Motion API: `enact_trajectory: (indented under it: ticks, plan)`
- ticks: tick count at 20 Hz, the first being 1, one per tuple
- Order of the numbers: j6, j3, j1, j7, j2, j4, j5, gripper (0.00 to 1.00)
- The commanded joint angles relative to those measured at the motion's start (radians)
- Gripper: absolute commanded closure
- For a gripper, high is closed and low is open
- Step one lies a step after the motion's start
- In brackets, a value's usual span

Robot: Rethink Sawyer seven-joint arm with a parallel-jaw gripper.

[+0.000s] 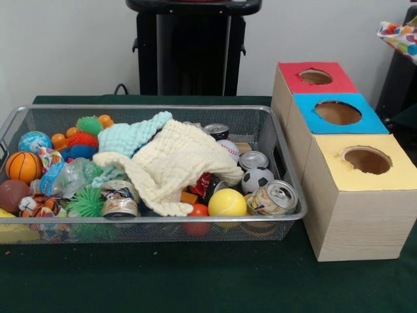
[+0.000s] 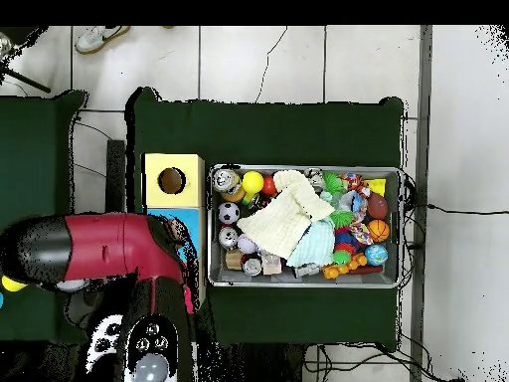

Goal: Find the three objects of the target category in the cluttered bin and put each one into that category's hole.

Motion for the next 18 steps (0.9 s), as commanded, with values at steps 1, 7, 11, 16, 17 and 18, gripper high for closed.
enact_trajectory:
  ticks: [1,7,11,16,17,18]
  plan:
    - [0.051,0.025,-0.099,0.153,0.023,-0.02,0.028,1.0]
    - [-0.054,0.047,-0.133,0.109,0.043,0.023,0.021,1.0]
    - [-0.084,0.07,-0.167,0.068,0.036,0.054,0.018,1.0]
    - [-0.093,0.094,-0.2,0.032,0.034,0.072,0.011,1.0]
    - [-0.104,0.095,-0.198,0.036,0.035,0.075,0.008,1.0]
    - [-0.117,0.098,-0.196,0.042,0.044,0.073,0.005,1.0]
